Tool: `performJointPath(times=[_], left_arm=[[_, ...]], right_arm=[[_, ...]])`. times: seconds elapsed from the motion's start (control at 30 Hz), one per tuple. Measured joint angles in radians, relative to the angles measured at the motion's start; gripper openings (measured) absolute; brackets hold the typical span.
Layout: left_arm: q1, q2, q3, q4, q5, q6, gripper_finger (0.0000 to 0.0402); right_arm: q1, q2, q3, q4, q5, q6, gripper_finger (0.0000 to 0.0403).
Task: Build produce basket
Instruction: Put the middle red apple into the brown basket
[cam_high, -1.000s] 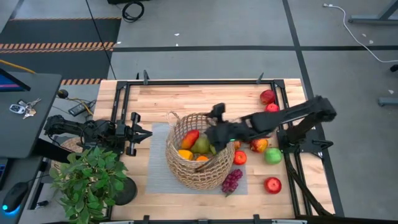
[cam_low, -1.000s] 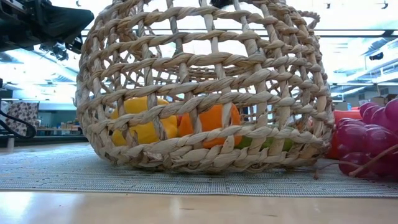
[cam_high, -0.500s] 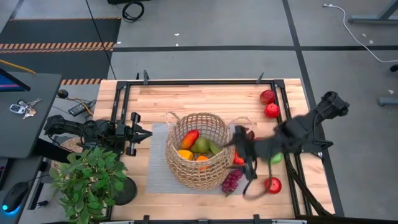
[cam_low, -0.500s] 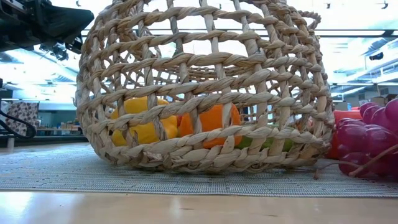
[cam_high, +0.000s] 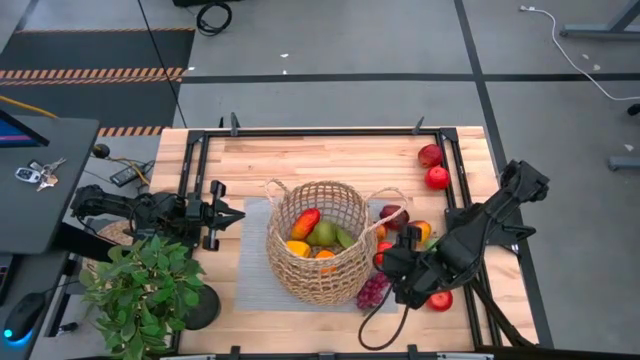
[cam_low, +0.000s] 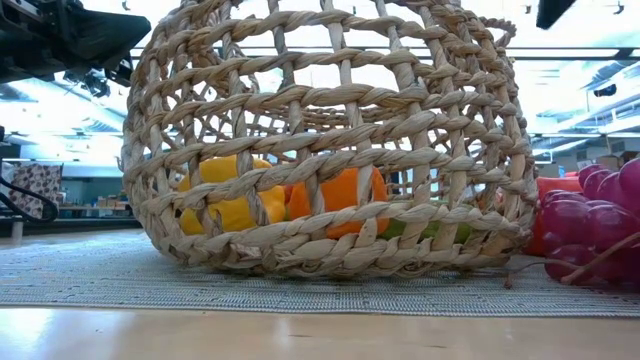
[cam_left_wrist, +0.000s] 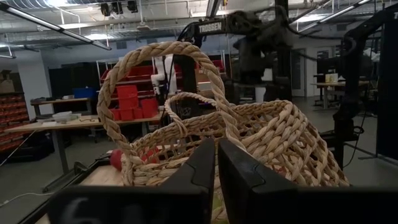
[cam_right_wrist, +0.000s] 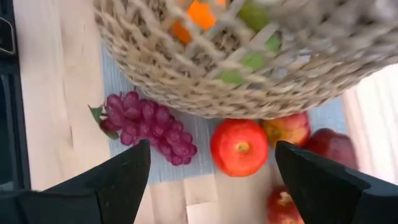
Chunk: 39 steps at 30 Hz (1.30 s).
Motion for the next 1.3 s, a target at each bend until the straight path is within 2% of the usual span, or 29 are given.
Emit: performJointPath(times=[0.13, 0.4, 0.63, 0.87, 1.3], left_arm=[[0.000, 0.000, 0.000, 0.000, 0.000, 0.000, 0.0031], [0.000, 0.000, 0.000, 0.000, 0.000, 0.000, 0.0030], [0.000, 0.000, 0.000, 0.000, 0.000, 0.000, 0.0026], [0.000, 0.000, 0.000, 0.000, 0.000, 0.000, 0.0034], [0.000, 0.000, 0.000, 0.001, 0.000, 0.000, 0.0029]], right_arm=[[0.005, -0.046, -0.121, 0.075, 0.000, 0.031, 0.0348], [-0.018, -0.191, -0.474, 0.346, 0.010, 0.057, 0.0348], [-0.093, -0.250, -0.688, 0.563, 0.037, -0.006, 0.0351], [-0.145, -0.246, -0.760, 0.764, 0.012, -0.110, 0.0365], [-0.155, -0.126, -0.765, 0.770, 0.023, -0.128, 0.0367]])
